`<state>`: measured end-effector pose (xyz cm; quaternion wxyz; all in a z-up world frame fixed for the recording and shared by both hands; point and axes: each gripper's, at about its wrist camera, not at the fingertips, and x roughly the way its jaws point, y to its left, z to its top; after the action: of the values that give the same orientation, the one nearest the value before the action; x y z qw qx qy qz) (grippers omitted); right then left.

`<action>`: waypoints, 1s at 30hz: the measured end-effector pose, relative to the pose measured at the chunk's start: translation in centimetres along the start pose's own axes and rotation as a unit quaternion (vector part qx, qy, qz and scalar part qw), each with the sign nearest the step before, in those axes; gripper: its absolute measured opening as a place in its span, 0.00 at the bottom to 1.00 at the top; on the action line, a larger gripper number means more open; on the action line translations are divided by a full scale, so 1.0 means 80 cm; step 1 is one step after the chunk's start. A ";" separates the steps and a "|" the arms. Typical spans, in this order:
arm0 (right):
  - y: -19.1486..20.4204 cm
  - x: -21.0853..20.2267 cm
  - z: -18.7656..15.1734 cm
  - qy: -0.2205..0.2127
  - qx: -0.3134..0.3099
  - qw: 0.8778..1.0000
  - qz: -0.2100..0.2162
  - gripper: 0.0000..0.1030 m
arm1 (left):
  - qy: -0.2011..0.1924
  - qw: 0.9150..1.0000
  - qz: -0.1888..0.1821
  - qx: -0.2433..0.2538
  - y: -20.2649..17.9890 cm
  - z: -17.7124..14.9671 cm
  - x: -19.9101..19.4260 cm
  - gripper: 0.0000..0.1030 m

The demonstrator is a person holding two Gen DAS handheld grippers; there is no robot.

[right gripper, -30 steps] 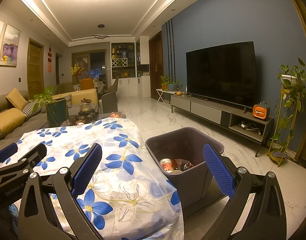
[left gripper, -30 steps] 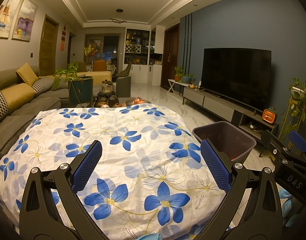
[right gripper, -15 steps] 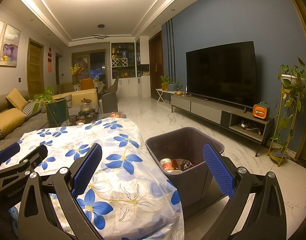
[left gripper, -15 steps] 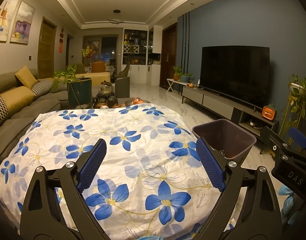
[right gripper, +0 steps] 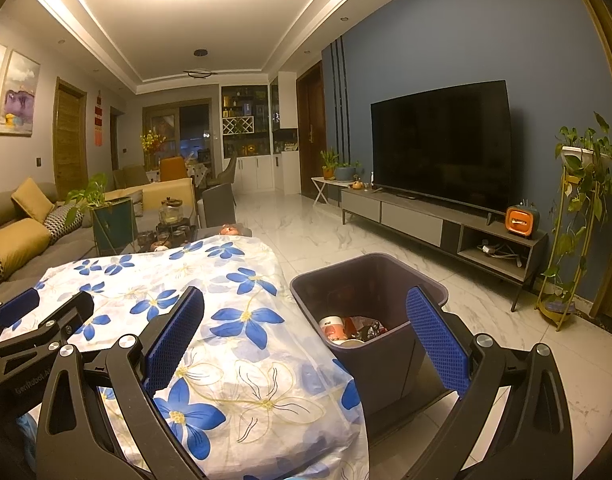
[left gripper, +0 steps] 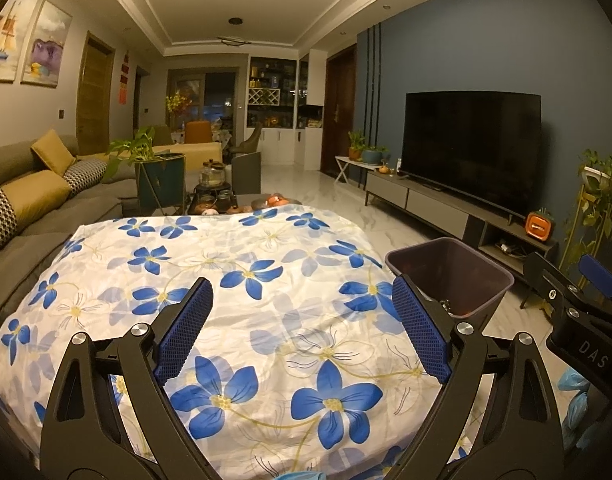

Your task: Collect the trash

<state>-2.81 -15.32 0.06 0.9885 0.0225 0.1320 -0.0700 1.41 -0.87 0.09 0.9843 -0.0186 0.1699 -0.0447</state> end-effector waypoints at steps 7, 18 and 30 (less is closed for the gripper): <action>0.001 0.000 0.000 0.002 0.002 1.000 0.001 0.94 | 0.001 1.000 0.000 0.000 -0.001 -0.001 0.001 0.87; 0.004 0.002 -0.003 0.002 0.003 1.000 0.004 0.94 | 0.002 1.000 0.004 0.000 0.002 -0.003 0.000 0.90; 0.006 0.005 -0.003 0.006 0.005 1.000 0.004 0.94 | 0.007 1.000 -0.002 0.000 0.007 -0.005 0.006 0.94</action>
<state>-2.40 -14.84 -0.25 0.9879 0.0287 0.1374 -0.0663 1.76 -0.36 -0.49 0.9830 -0.0186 0.1768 -0.0466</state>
